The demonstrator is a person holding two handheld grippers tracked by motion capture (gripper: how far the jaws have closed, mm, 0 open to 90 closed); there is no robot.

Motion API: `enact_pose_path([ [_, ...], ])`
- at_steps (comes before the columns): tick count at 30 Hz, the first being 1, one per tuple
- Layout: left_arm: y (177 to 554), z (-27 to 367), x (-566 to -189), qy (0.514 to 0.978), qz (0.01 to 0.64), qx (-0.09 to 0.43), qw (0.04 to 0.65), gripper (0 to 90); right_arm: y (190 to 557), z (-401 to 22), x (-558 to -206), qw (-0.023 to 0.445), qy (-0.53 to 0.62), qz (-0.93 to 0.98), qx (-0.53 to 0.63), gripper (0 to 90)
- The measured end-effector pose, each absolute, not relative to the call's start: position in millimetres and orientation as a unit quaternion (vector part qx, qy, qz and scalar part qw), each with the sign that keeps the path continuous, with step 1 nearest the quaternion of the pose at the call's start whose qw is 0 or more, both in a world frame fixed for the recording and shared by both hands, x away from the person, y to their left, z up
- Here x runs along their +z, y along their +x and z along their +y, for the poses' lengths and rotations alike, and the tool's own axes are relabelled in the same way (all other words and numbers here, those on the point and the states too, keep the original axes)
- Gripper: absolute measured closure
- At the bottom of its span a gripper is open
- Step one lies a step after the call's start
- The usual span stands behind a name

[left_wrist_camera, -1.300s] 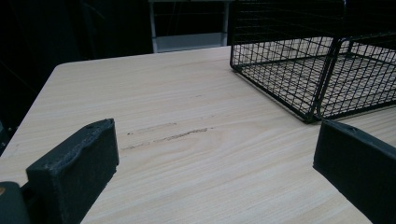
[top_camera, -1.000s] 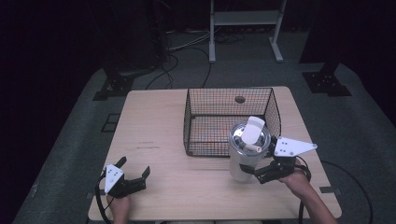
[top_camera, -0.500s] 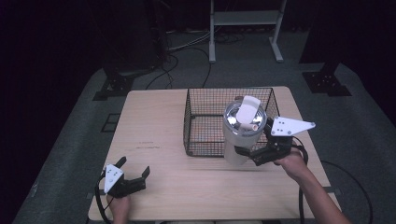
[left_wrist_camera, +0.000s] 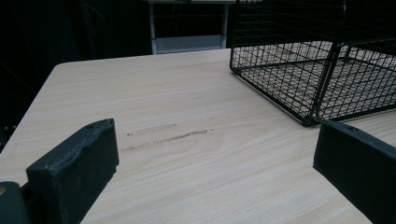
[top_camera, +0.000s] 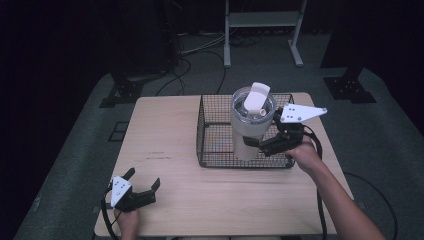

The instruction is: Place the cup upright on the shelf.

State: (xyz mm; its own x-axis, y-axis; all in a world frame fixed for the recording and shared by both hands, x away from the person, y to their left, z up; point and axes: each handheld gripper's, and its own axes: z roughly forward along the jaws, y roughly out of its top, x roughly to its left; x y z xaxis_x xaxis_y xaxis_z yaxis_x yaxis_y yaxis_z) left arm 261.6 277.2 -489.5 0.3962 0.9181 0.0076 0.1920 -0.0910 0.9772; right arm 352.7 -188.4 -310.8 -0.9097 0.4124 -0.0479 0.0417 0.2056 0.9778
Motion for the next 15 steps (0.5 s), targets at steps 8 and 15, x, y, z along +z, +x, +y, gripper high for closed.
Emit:
enact_pose_path([
  [8, 262, 277, -490, 0.650, 0.426, 0.347, 0.524, 0.0, 375, -181, -305, 0.151, 0.155, 0.765, 0.607, 8.8],
  [15, 262, 277, -490, 0.649, 0.427, 0.347, 0.526, 0.0, 392, -177, -304, 0.152, 0.163, 0.762, 0.607, 8.8],
])
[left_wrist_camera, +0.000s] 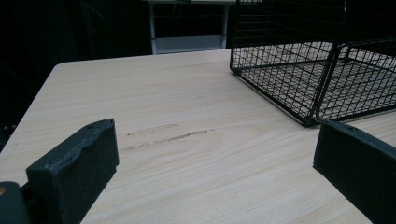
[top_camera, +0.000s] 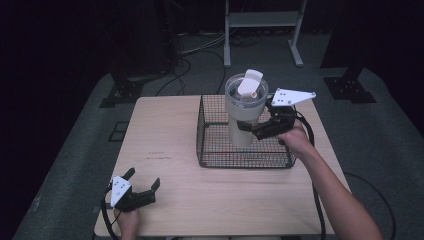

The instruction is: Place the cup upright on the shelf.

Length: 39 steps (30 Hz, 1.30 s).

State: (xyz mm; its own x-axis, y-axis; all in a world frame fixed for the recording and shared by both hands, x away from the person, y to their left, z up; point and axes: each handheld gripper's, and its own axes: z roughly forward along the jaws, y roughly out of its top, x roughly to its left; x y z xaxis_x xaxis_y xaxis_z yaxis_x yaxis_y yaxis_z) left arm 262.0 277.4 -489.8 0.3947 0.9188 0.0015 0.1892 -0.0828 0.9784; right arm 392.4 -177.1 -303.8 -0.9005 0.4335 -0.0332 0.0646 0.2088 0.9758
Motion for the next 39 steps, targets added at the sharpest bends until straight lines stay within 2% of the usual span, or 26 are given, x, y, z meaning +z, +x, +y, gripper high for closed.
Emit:
enact_pose_path([
  [26, 262, 279, -490, 0.647, 0.429, 0.343, 0.530, 0.0, 450, -151, -312, 0.149, 0.184, 0.768, 0.595, 8.8],
  [39, 262, 280, -490, 0.647, 0.427, 0.342, 0.531, 0.0, 469, -145, -334, 0.131, 0.199, 0.774, 0.587, 8.8],
])
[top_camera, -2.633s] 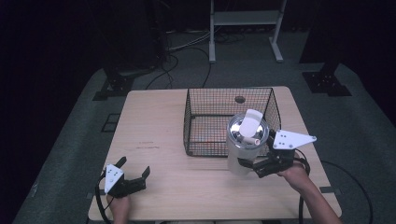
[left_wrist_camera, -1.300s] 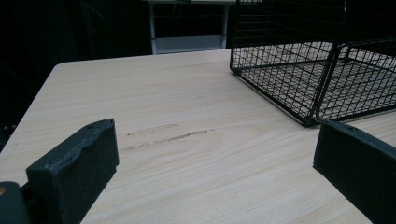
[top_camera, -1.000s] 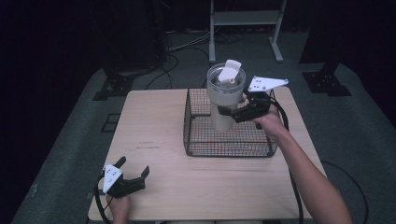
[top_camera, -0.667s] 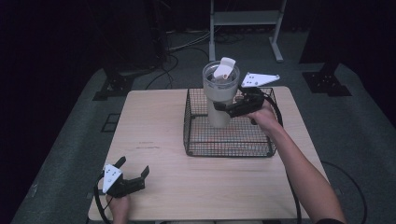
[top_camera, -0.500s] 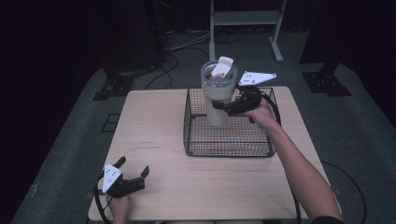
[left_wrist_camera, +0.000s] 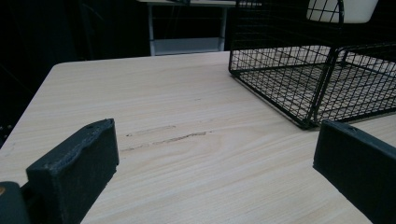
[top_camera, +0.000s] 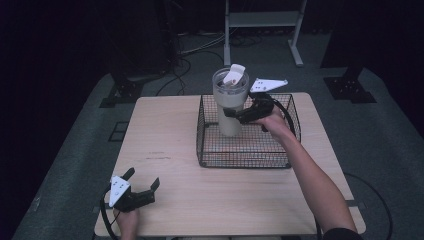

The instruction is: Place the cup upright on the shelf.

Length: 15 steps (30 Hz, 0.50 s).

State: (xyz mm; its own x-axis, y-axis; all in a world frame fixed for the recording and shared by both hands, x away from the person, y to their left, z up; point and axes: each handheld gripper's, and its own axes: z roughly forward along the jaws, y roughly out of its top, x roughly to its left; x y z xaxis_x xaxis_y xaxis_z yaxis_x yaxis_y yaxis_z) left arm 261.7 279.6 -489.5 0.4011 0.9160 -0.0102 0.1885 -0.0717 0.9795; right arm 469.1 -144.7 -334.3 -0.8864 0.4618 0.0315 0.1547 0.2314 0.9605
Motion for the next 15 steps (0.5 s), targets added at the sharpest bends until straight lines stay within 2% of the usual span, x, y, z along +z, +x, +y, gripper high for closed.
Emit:
enact_pose_path([
  [15, 261, 280, -489, 0.647, 0.426, 0.341, 0.533, 0.0, 483, -132, -364, 0.108, 0.200, 0.779, 0.584, 8.7],
])
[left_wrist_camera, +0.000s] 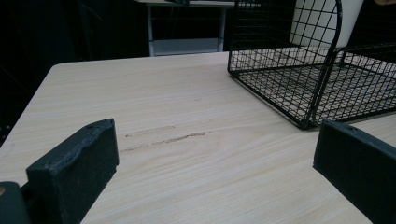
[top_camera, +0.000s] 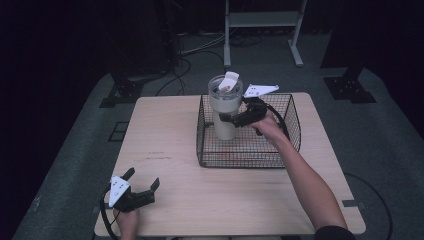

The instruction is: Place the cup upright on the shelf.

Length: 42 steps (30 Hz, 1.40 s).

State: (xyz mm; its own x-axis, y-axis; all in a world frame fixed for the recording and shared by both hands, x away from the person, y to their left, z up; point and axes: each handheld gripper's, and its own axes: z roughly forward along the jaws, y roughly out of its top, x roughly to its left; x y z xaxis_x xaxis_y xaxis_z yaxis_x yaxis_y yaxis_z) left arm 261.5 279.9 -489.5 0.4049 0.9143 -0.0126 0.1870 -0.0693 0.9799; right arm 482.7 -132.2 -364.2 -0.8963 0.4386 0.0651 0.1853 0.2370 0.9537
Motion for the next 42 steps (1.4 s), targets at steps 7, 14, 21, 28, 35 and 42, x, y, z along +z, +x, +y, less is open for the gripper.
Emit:
enact_pose_path([
  [7, 262, 280, -490, 0.646, 0.425, 0.341, 0.534, 0.0, 489, -131, -381, 0.103, 0.206, 0.784, 0.576, 8.7],
  [14, 262, 280, -490, 0.646, 0.425, 0.341, 0.535, 0.0, 494, -128, -392, 0.097, 0.210, 0.793, 0.564, 8.6],
  [21, 261, 280, -490, 0.647, 0.425, 0.340, 0.534, 0.0, 496, -123, -402, 0.092, 0.208, 0.804, 0.550, 8.6],
  [28, 261, 280, -490, 0.647, 0.424, 0.339, 0.535, 0.0, 499, -121, -411, 0.082, 0.218, 0.807, 0.544, 8.5],
  [35, 261, 281, -490, 0.647, 0.424, 0.339, 0.536, 0.0, 501, -119, -417, 0.081, 0.216, 0.813, 0.534, 8.4],
  [42, 261, 281, -490, 0.647, 0.424, 0.339, 0.536, 0.0, 500, -119, -417, 0.084, 0.210, 0.814, 0.534, 8.4],
])
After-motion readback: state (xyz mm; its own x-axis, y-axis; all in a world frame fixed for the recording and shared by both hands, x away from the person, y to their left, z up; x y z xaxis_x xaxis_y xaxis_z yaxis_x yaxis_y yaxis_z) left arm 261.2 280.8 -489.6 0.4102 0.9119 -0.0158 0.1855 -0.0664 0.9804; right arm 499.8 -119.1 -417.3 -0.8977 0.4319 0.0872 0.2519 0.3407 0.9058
